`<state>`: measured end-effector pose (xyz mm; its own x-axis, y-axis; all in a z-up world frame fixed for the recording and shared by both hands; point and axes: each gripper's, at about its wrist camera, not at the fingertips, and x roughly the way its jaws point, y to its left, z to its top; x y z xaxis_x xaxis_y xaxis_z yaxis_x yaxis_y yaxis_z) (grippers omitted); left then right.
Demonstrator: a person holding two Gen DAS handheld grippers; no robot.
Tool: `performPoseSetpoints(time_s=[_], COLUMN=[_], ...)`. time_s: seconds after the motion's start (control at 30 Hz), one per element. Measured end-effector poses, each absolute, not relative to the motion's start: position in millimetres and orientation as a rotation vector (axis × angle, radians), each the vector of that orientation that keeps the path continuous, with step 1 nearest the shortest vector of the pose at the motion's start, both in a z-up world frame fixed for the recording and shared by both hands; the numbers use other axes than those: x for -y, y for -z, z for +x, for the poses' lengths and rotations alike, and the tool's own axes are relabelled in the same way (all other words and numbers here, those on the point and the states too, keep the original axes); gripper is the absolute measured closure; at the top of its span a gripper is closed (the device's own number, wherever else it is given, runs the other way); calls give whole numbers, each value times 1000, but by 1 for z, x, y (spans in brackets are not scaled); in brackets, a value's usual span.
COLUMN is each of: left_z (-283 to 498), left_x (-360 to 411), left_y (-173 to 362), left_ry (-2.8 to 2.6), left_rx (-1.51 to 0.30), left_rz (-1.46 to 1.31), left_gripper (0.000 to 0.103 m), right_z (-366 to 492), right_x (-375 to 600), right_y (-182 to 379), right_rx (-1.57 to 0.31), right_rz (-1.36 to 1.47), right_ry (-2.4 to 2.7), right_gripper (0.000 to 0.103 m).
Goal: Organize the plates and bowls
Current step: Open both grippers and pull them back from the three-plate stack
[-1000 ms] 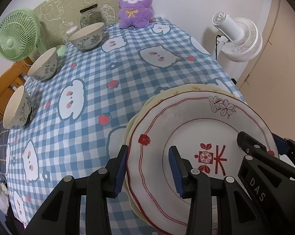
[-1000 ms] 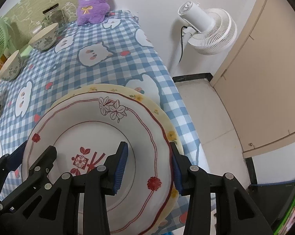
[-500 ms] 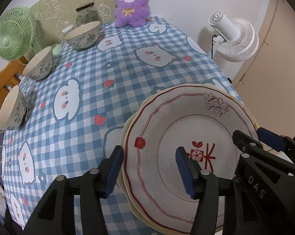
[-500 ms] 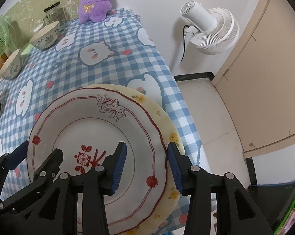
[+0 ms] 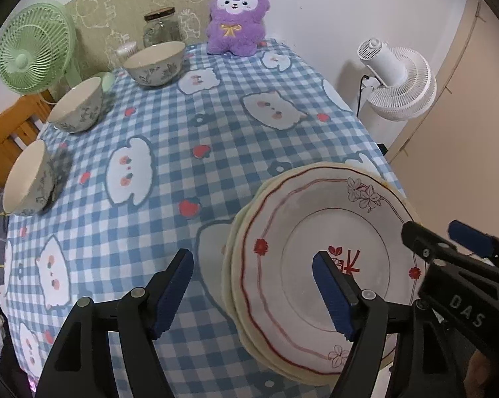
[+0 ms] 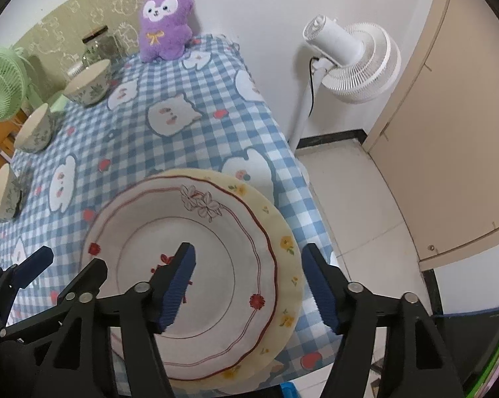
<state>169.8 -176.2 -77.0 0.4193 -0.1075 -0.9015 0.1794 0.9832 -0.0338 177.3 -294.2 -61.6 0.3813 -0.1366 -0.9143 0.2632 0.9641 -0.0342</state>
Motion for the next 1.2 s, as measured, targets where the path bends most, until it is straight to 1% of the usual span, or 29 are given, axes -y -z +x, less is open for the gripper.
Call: performPoseSetpoints(time_s=[0.07,0.33,0.47,0.8,0.97,1.2], left_z=[169,161,153,141,138,136], left_x=[173,165,162,152,151,144], left_y=[71,40,22,-12,-24,-38], left_ry=[174,195,180,166,157,79], left_rx=[-1119,-1104,-1048,-995,-969,-930], left_rz=[72,52,82,47,29,-48], left_gripper=[22,16,12,14,17,17], right_z=[176,173,170,166,168,180], right_x=[292,276,270,259,254,246], right_y=[53,19,4,-29,-41,-57], right_rx=[-1138,-1079,-1066,-1027,-1007,-978], right_rz=[121,82,81,68,49,11], right_ry=[251,248,259,217,166,88], right_gripper=[24,24,24,24,24,24])
